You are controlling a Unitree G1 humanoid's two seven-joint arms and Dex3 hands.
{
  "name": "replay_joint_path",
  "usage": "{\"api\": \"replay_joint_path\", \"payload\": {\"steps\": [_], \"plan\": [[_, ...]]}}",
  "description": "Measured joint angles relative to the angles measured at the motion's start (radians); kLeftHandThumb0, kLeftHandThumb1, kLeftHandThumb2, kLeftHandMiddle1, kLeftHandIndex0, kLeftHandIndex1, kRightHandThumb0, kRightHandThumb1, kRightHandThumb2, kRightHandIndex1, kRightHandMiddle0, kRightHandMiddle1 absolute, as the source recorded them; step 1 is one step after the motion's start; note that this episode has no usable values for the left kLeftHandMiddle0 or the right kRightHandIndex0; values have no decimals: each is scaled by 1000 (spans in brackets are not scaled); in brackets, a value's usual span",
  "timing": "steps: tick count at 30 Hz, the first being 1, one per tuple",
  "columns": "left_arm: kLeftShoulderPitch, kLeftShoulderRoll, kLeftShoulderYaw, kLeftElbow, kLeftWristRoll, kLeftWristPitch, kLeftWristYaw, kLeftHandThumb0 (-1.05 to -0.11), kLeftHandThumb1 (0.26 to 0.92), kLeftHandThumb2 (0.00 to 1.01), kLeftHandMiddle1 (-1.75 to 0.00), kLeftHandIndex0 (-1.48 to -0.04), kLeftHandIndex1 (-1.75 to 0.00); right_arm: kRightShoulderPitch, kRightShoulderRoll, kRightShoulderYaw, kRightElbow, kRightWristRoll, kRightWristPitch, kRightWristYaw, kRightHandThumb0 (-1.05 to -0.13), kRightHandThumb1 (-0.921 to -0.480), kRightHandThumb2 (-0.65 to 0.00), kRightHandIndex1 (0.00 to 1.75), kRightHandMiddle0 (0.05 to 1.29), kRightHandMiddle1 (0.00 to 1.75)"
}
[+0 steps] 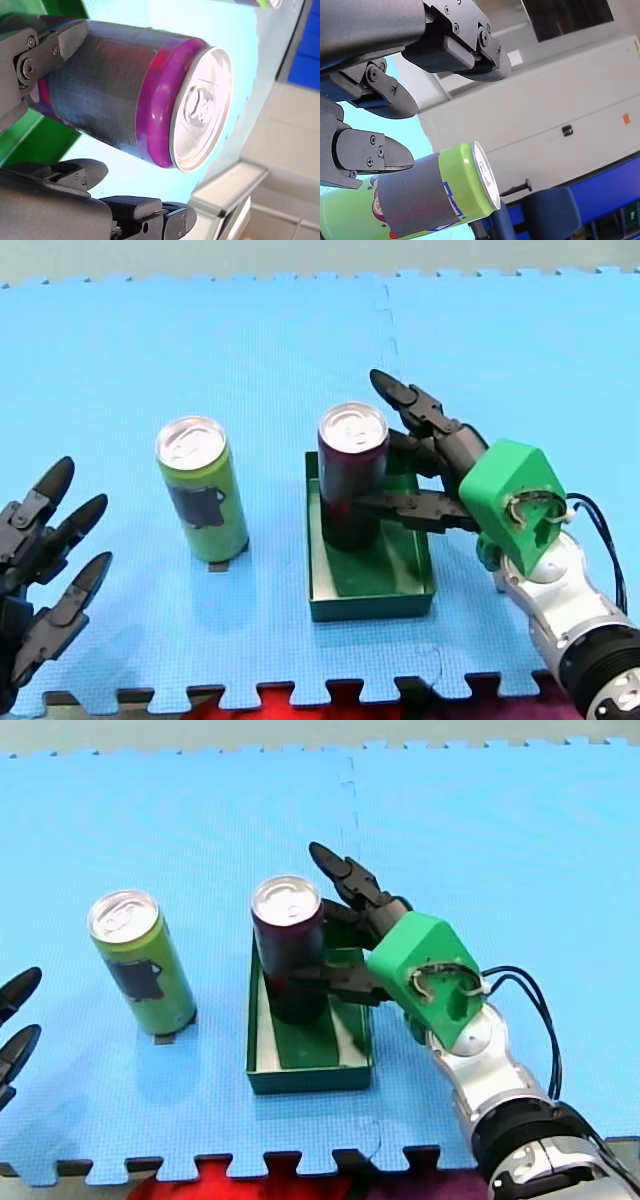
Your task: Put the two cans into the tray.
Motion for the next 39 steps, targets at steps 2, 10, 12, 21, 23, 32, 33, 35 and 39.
{"api": "replay_joint_path", "payload": {"steps": [2,10,12,21,23,32,33,35,39], "plan": [[-2,1,1,2,0,-3,-2,-1048,921,294,-2,-469,-1,-1,-2,-5,0,11,0,18,-1048,-743,-7,0,150,0],[-6,3,3,8,-2,-5,-10,-1048,921,301,-2,-464,0,-7,-12,-15,4,31,-7,82,-1048,-742,-4,0,144,0],[-6,3,4,8,-3,-5,-11,-1048,921,302,-2,-463,0,-8,-16,-18,5,36,-9,101,-1048,-741,-3,0,143,0],[-8,5,3,3,-20,-5,-26,-1048,921,302,-2,-462,0,0,-43,-54,1,102,-27,232,-1048,-728,0,0,130,0],[-8,5,3,-2,-20,-3,-28,-1048,921,302,-2,-462,0,8,-47,-64,-4,115,-29,254,-1045,-724,0,0,130,0],[-7,5,3,-12,-21,8,-29,-1048,921,297,-2,-464,-1,36,-75,-92,-23,151,-34,327,-1018,-709,0,1,135,2],[-7,5,3,-13,-21,8,-29,-1048,921,296,-2,-464,-1,38,-77,-94,-25,155,-33,337,-1017,-708,0,0,136,2],[-6,5,4,-13,-21,9,-29,-1048,921,295,-2,-464,-1,41,-81,-98,-29,164,-32,350,-1015,-707,0,0,137,2],[-3,5,4,-19,-22,12,-29,-1048,921,292,-3,-465,-1,46,-90,-108,-37,178,-21,367,-1010,-703,0,0,140,3]]}}
